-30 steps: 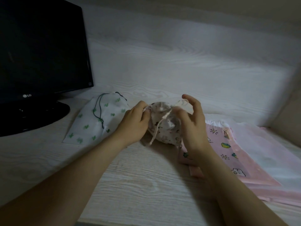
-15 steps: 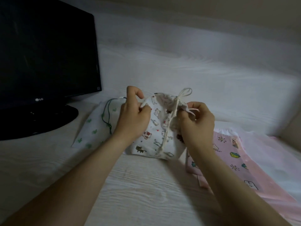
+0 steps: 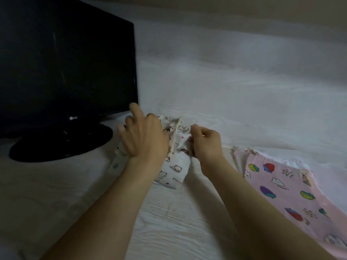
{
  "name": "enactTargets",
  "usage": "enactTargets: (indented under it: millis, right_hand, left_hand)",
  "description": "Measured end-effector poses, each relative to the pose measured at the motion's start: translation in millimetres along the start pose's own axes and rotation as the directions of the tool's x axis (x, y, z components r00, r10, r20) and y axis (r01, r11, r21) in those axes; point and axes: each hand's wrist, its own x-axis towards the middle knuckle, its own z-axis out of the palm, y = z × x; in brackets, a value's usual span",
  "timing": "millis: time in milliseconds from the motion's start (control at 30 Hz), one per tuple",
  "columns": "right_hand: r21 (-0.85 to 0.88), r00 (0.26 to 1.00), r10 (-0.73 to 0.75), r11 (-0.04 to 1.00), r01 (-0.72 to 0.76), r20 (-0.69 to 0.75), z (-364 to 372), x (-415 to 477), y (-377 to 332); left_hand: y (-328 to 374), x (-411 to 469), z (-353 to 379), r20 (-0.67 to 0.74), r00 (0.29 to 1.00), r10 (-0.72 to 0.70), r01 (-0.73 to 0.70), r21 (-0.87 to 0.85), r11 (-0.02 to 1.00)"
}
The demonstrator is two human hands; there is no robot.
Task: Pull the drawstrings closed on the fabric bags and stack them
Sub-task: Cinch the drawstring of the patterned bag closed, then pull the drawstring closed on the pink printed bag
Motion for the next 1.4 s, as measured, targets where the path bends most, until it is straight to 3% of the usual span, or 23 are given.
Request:
enactTargets:
  millis: [133, 233, 300, 333, 500, 667, 800, 867, 933, 1033, 1200, 1300, 1400]
  right_hand:
    - [-0.246, 0.974, -0.217, 0.942, 0.227, 0.070, 8, -13, 11]
    - [-0.469, 0.888, -0.401, 0.754, 0.459, 0.225, 13, -18, 18]
    - [-0.602, 0.846, -0.361, 0.594, 0.533, 0.393, 16, -17, 25]
    - [-0.621, 0.844, -0.308, 0.574, 0.534, 0.440, 17, -20, 27]
    - [-0.605, 0.857, -0.189, 0.636, 0.479, 0.479, 13, -34, 22]
    - [-0.673, 0.914, -0.170, 0.630, 0.388, 0.368, 1, -35, 19]
    - [-0.679, 0.947, -0.241, 0.660, 0.321, 0.212, -6, -41, 5]
    - [-0.674, 0.959, -0.242, 0.685, 0.277, 0.148, -10, -40, -8]
    - [-0.705, 0.969, -0.211, 0.667, 0.241, 0.132, -15, -36, -18]
    - [-0.845, 0.986, -0.126, 0.509, 0.162, 0.113, -42, -29, -24]
    - [-0.996, 0.998, 0.013, 0.061, -0.068, -0.067, -94, -34, -10]
    - [-0.983, 0.982, 0.072, 0.052, -0.176, -0.172, -110, -39, 4]
    - [-0.988, 0.991, 0.055, 0.091, -0.124, -0.119, -120, -37, 7]
  left_hand:
    - [2, -3, 13, 0.138, 0.988, 0.070, -0.094, 0.172, 0.981]
    - [1, -3, 28, 0.310, 0.949, 0.065, -0.097, 0.091, 0.991]
    - [-5, 0, 39, 0.425, 0.905, 0.012, -0.034, 0.045, 0.998]
    - [-9, 1, 45, 0.475, 0.880, -0.004, -0.024, 0.052, 0.998]
    - [-22, 5, 61, 0.587, 0.809, 0.016, -0.071, 0.071, 0.995]
    - [-21, 7, 68, 0.504, 0.862, 0.057, -0.103, 0.064, 0.993]
    - [-6, -4, 62, 0.242, 0.957, 0.163, -0.181, 0.056, 0.982]
    - [4, -11, 61, 0.061, 0.962, 0.265, -0.264, -0.012, 0.964]
    - [11, -18, 62, -0.048, 0.932, 0.360, -0.363, -0.126, 0.923]
    - [23, -32, 66, -0.028, 0.843, 0.537, -0.522, -0.282, 0.805]
    - [38, -47, 73, 0.219, 0.606, 0.765, -0.622, -0.468, 0.627]
    - [52, -54, 75, 0.308, 0.535, 0.787, -0.644, -0.454, 0.616]
    - [57, -58, 76, 0.384, 0.495, 0.779, -0.615, -0.479, 0.627]
